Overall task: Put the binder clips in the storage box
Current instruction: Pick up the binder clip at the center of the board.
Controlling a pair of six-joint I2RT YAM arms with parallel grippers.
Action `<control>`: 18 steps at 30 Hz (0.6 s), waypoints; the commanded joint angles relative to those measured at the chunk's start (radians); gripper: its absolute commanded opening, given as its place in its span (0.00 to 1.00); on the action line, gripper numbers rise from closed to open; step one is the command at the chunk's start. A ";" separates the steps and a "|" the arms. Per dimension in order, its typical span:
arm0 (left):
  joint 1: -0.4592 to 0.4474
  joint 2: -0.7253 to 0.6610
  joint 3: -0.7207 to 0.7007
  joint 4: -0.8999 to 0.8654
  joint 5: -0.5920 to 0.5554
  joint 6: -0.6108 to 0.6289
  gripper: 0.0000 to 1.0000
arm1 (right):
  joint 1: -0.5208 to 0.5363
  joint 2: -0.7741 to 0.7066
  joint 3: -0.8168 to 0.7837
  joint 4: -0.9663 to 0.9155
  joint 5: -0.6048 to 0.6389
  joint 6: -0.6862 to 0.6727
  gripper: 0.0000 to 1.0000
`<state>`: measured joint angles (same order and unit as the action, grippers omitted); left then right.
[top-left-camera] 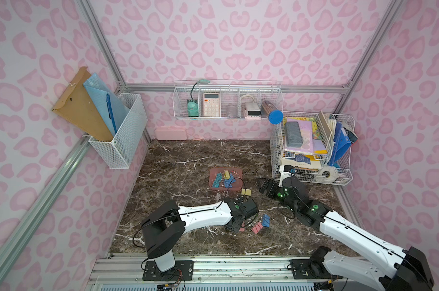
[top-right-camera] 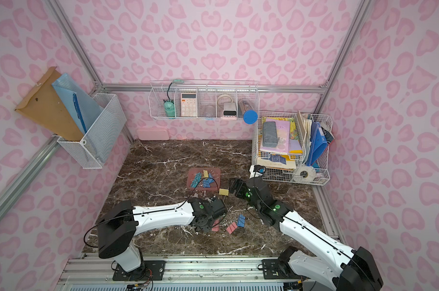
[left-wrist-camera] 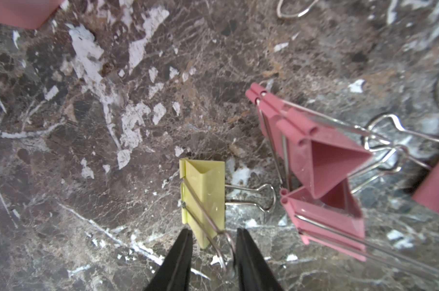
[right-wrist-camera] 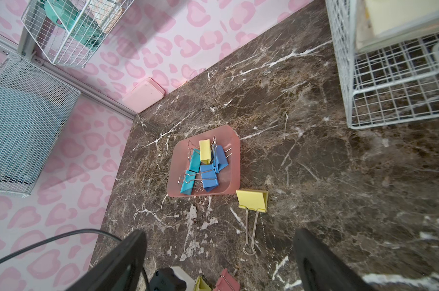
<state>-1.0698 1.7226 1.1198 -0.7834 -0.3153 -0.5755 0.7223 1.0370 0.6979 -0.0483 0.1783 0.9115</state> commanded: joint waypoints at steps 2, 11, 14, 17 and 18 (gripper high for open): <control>0.000 -0.008 0.009 -0.018 -0.017 0.005 0.35 | 0.000 0.005 0.006 0.005 0.000 0.000 0.94; 0.001 0.006 0.014 -0.013 -0.009 0.005 0.12 | 0.000 0.008 0.008 0.006 -0.002 0.000 0.94; 0.001 0.003 0.013 -0.014 -0.008 0.003 0.05 | 0.000 0.009 0.007 0.007 -0.002 0.000 0.94; 0.000 -0.007 0.019 -0.023 -0.019 -0.002 0.01 | 0.001 0.012 0.007 0.008 -0.005 0.000 0.94; 0.001 -0.011 0.025 -0.033 -0.029 -0.004 0.00 | 0.000 0.013 0.007 0.009 -0.005 0.000 0.94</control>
<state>-1.0691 1.7172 1.1374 -0.8040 -0.3847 -0.5694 0.7223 1.0481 0.6979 -0.0483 0.1738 0.9119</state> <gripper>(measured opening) 0.067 0.943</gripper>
